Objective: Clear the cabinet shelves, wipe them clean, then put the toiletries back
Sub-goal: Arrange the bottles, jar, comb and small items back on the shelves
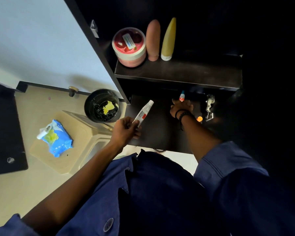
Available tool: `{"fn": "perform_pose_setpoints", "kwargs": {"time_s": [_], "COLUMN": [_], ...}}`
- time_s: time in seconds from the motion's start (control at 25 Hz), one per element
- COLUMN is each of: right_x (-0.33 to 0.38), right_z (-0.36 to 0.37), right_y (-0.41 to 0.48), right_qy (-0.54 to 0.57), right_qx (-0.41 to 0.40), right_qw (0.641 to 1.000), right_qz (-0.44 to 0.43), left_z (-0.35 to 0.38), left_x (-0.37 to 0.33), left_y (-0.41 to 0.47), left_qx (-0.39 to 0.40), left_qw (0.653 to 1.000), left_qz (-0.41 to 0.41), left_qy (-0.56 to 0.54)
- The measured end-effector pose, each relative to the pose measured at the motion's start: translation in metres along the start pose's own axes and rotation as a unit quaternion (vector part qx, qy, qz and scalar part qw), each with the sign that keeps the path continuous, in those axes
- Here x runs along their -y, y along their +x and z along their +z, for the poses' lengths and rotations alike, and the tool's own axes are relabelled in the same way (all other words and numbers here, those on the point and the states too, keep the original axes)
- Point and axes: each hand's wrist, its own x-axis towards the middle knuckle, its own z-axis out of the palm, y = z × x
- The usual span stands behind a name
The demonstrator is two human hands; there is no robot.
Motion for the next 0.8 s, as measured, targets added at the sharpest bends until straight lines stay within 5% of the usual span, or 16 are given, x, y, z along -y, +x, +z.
{"fn": "perform_pose_setpoints", "kwargs": {"time_s": [0.28, 0.52, 0.6, 0.8], "right_x": [0.008, 0.038, 0.05, 0.074], "right_z": [0.017, 0.009, 0.004, -0.031], "right_y": [-0.004, -0.032, -0.049, -0.118], "right_qy": [0.076, 0.33, 0.44, 0.686], "right_qx": [-0.094, -0.23, -0.208, 0.0], "right_qw": [0.991, 0.908, 0.867, 0.724], "right_qz": [-0.063, -0.119, -0.107, -0.079], "left_z": [-0.009, -0.019, -0.023, -0.033], "left_x": [-0.002, -0.01, -0.015, -0.034], "left_y": [-0.004, -0.011, -0.01, -0.014], "left_qx": [0.01, 0.022, 0.026, 0.073], "left_qw": [1.0, 0.995, 0.992, 0.984], "left_qz": [0.003, -0.013, -0.022, -0.043], "left_qy": [0.007, -0.095, -0.12, -0.158]}}
